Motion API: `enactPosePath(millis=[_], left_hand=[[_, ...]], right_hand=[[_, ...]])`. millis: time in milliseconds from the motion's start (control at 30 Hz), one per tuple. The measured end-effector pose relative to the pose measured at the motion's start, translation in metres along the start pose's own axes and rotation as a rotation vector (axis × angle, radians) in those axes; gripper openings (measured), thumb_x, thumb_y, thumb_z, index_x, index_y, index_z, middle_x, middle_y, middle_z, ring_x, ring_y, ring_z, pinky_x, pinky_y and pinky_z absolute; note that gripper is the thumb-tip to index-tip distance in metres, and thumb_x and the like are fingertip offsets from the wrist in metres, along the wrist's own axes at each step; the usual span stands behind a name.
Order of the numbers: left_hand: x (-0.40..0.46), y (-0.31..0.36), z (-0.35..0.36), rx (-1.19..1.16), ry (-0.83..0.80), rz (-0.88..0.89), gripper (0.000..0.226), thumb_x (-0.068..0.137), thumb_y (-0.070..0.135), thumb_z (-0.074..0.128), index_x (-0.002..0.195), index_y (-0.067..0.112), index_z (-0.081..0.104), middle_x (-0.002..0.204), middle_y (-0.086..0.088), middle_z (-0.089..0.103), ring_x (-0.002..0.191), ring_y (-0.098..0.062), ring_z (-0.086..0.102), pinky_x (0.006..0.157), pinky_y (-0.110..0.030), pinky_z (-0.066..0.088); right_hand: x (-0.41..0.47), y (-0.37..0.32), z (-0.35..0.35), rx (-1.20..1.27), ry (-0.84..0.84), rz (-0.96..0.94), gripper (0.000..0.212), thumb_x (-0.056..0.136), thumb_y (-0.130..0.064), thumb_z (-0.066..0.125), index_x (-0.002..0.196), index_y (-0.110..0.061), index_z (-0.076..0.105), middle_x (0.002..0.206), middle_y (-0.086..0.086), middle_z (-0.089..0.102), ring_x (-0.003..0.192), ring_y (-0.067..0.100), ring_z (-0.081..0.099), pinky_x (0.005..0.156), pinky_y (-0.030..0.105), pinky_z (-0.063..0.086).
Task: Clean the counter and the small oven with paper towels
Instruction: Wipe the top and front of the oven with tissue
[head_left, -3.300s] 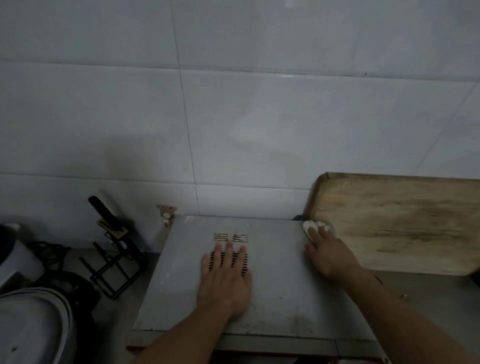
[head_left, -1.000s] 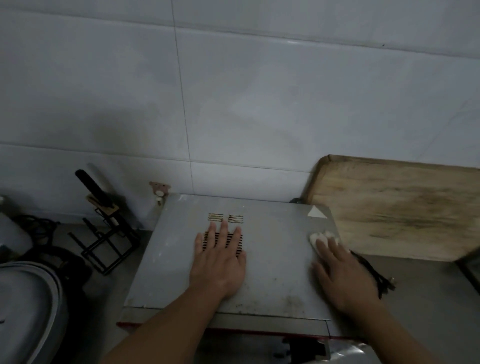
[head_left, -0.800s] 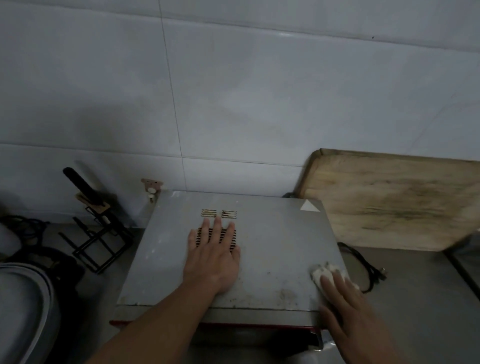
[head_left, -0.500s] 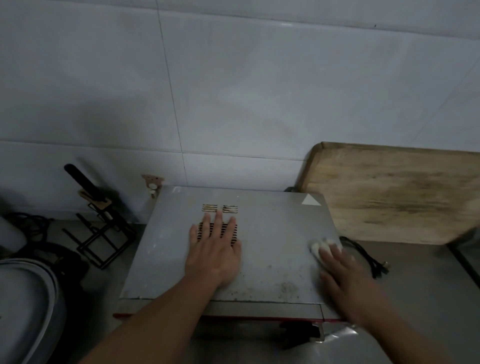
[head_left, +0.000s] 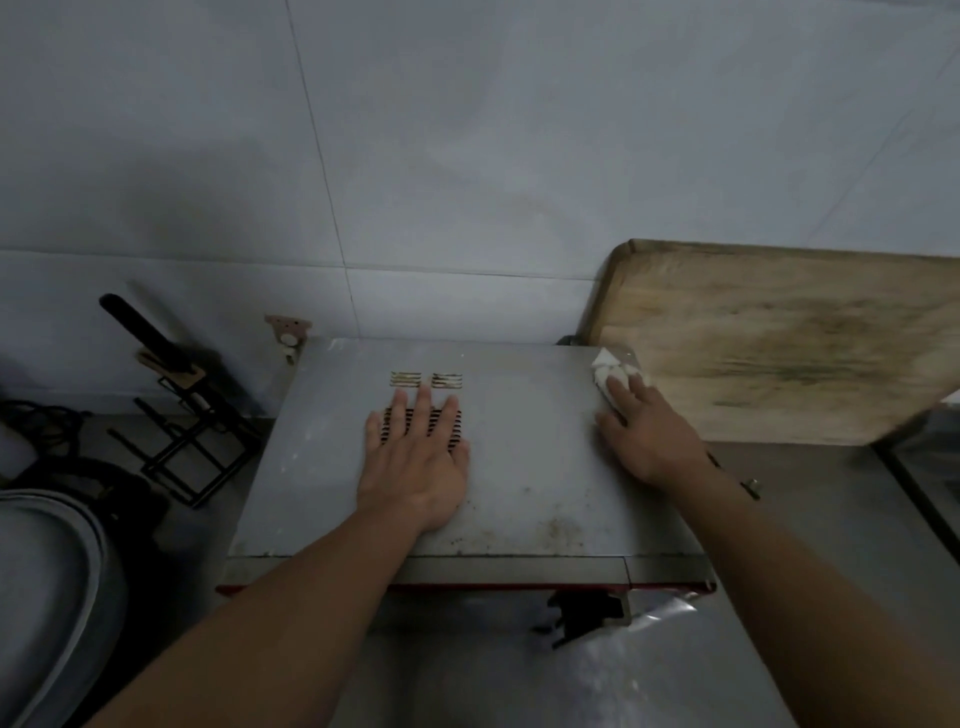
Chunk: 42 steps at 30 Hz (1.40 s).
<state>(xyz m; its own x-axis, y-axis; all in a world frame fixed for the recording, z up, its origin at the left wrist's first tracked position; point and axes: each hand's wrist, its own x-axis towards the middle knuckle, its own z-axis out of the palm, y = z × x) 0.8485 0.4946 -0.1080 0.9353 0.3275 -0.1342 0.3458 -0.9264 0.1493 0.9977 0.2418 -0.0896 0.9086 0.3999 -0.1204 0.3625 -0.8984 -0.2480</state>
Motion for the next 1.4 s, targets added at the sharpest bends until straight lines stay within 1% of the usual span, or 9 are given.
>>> enactPosePath(millis=[167, 333, 433, 600, 667, 800, 1000, 1267, 1400], left_hand=[[0.001, -0.001, 0.001, 0.005, 0.008, 0.007, 0.063, 0.100, 0.055, 0.005, 0.158, 0.035, -0.012, 0.165, 0.002, -0.023, 0.152, -0.024, -0.020, 0.122, -0.052, -0.008], [0.001, -0.002, 0.001, 0.009, 0.005, 0.019, 0.064, 0.100, 0.055, 0.003, 0.158, 0.034, -0.012, 0.165, 0.001, -0.022, 0.152, -0.026, -0.019, 0.122, -0.052, -0.007], [0.002, -0.003, -0.001, 0.005, 0.001, 0.021, 0.064, 0.100, 0.055, 0.003, 0.158, 0.034, -0.013, 0.165, 0.001, -0.023, 0.152, -0.026, -0.020, 0.122, -0.053, -0.007], [0.001, -0.004, -0.001, -0.001, 0.003, 0.018, 0.064, 0.100, 0.055, 0.004, 0.158, 0.034, -0.013, 0.165, 0.000, -0.023, 0.152, -0.026, -0.021, 0.122, -0.053, -0.008], [0.001, -0.003, 0.000, -0.001, 0.005, 0.017, 0.064, 0.100, 0.056, 0.005, 0.158, 0.034, -0.012, 0.165, 0.001, -0.023, 0.152, -0.026, -0.021, 0.122, -0.053, -0.008], [0.001, -0.003, -0.002, -0.003, -0.003, 0.010, 0.064, 0.100, 0.056, 0.006, 0.157, 0.035, -0.012, 0.165, 0.001, -0.023, 0.152, -0.025, -0.021, 0.122, -0.053, -0.008], [0.000, -0.002, -0.001, -0.004, -0.002, 0.007, 0.064, 0.100, 0.055, 0.008, 0.158, 0.035, -0.010, 0.165, 0.002, -0.022, 0.152, -0.025, -0.021, 0.122, -0.054, -0.008], [0.000, -0.012, -0.007, 0.023, -0.070, 0.101, 0.067, 0.101, 0.058, 0.008, 0.158, 0.031, -0.014, 0.164, -0.001, -0.025, 0.151, -0.026, -0.024, 0.122, -0.054, -0.009], [0.001, -0.029, -0.016, 0.052, -0.142, 0.189, 0.068, 0.101, 0.063, 0.008, 0.156, 0.034, -0.018, 0.162, 0.002, -0.029, 0.150, -0.021, -0.026, 0.123, -0.049, -0.010]], right_hand=[[-0.127, 0.008, 0.018, 0.030, 0.057, -0.111, 0.067, 0.095, -0.065, 0.019, 0.156, -0.038, 0.012, 0.162, -0.011, -0.002, 0.152, 0.014, 0.001, 0.119, 0.028, 0.008], [-0.202, 0.022, 0.030, 0.039, 0.032, -0.123, 0.065, 0.093, -0.072, 0.016, 0.152, -0.045, 0.018, 0.161, -0.023, 0.001, 0.148, -0.004, -0.006, 0.120, 0.024, 0.010], [-0.198, 0.018, 0.029, 0.031, 0.019, -0.117, 0.067, 0.091, -0.074, 0.012, 0.151, -0.044, 0.016, 0.160, -0.023, 0.001, 0.147, -0.005, -0.007, 0.118, 0.016, -0.001], [-0.156, -0.012, 0.025, -0.023, -0.011, -0.215, 0.068, 0.088, -0.075, 0.000, 0.150, -0.046, 0.004, 0.160, -0.015, -0.007, 0.150, 0.006, -0.008, 0.118, 0.020, -0.008], [-0.128, -0.031, 0.018, -0.041, -0.024, -0.254, 0.076, 0.086, -0.076, -0.004, 0.152, -0.039, 0.004, 0.159, -0.011, -0.006, 0.151, 0.012, -0.003, 0.116, 0.020, -0.010], [-0.067, -0.067, 0.016, -0.070, -0.006, -0.269, 0.061, 0.102, -0.053, 0.027, 0.156, -0.028, 0.018, 0.165, 0.002, 0.010, 0.151, 0.021, 0.009, 0.119, 0.028, 0.003], [-0.014, -0.093, 0.023, -0.071, -0.063, -0.193, 0.060, 0.102, -0.050, 0.027, 0.156, -0.027, 0.016, 0.165, 0.006, 0.011, 0.151, 0.025, 0.009, 0.122, 0.038, 0.010], [-0.105, -0.093, 0.028, -0.039, -0.008, -0.294, 0.060, 0.101, -0.055, 0.021, 0.155, -0.031, 0.015, 0.165, 0.001, 0.009, 0.152, 0.018, 0.005, 0.117, 0.027, -0.002], [-0.171, -0.085, 0.036, -0.033, -0.109, -0.297, 0.073, 0.088, -0.071, -0.001, 0.154, -0.040, -0.003, 0.161, -0.009, -0.015, 0.150, 0.013, -0.013, 0.118, 0.026, -0.012]])
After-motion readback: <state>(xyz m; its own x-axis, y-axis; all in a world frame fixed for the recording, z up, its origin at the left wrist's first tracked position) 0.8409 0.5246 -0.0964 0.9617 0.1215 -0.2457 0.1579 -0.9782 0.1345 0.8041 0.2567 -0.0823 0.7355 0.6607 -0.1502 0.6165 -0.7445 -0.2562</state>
